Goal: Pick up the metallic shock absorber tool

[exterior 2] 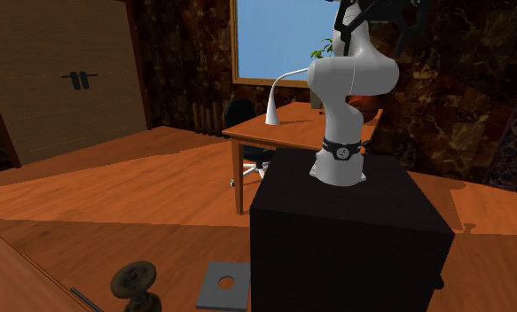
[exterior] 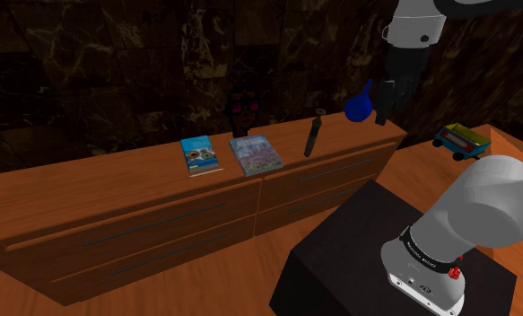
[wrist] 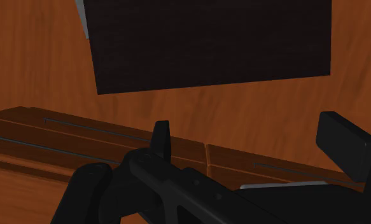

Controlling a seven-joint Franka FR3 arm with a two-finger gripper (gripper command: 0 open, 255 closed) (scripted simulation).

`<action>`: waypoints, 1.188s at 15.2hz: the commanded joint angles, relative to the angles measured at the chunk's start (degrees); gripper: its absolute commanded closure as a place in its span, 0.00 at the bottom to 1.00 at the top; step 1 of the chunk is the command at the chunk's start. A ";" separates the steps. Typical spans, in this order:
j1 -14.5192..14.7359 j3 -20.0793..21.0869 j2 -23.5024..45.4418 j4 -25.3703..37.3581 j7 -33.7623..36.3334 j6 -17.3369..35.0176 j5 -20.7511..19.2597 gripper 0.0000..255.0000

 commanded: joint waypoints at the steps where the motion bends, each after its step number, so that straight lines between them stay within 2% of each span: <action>1: 0.00 0.00 0.00 0.00 0.00 0.00 0.00 0.00; 9: -2.87 -3.84 14.54 1.78 -2.20 12.79 -4.61 0.00; 18: -5.57 -7.73 33.09 9.49 -4.10 23.97 -7.71 0.00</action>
